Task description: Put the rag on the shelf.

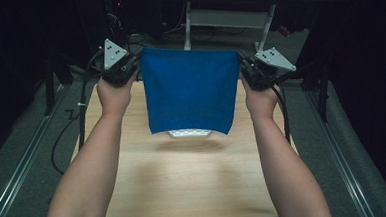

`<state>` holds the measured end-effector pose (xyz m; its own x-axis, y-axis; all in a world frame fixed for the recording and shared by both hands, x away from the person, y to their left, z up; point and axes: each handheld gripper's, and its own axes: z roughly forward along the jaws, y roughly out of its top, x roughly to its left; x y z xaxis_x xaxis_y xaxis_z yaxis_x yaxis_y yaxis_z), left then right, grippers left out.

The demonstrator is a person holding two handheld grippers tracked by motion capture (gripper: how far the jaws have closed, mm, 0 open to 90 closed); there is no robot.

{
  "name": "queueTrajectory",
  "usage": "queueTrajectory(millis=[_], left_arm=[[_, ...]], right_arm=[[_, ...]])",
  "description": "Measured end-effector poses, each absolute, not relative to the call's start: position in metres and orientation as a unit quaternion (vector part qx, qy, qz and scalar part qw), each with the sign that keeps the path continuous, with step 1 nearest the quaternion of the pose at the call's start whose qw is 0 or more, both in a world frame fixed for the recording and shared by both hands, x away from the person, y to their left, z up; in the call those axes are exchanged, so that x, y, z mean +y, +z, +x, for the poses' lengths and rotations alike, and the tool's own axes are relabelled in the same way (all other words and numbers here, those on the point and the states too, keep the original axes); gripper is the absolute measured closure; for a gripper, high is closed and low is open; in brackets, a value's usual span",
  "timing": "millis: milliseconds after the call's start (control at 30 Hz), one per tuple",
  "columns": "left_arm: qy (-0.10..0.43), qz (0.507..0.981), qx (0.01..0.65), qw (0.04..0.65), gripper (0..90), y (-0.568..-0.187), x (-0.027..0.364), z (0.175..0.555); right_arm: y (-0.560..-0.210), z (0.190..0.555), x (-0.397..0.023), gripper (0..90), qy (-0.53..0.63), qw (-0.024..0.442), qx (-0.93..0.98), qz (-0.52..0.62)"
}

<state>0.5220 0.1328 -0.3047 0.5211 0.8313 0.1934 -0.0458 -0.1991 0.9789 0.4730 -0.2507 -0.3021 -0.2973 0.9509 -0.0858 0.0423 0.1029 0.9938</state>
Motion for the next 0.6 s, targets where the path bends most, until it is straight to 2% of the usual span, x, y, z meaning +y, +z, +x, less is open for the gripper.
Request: queueTrajectory(millis=[367,600], left_arm=[[0.378,0.691,0.308,0.534,89.1,-0.331,0.127,0.547],[0.359,0.712,0.323,0.51,89.1,-0.36,0.127,0.556]], right_arm=[[-0.318,0.496,-0.25,88.3,0.493,0.433,0.627,0.421],[-0.335,0.509,-0.248,88.3,0.475,0.414,0.644,0.434]])
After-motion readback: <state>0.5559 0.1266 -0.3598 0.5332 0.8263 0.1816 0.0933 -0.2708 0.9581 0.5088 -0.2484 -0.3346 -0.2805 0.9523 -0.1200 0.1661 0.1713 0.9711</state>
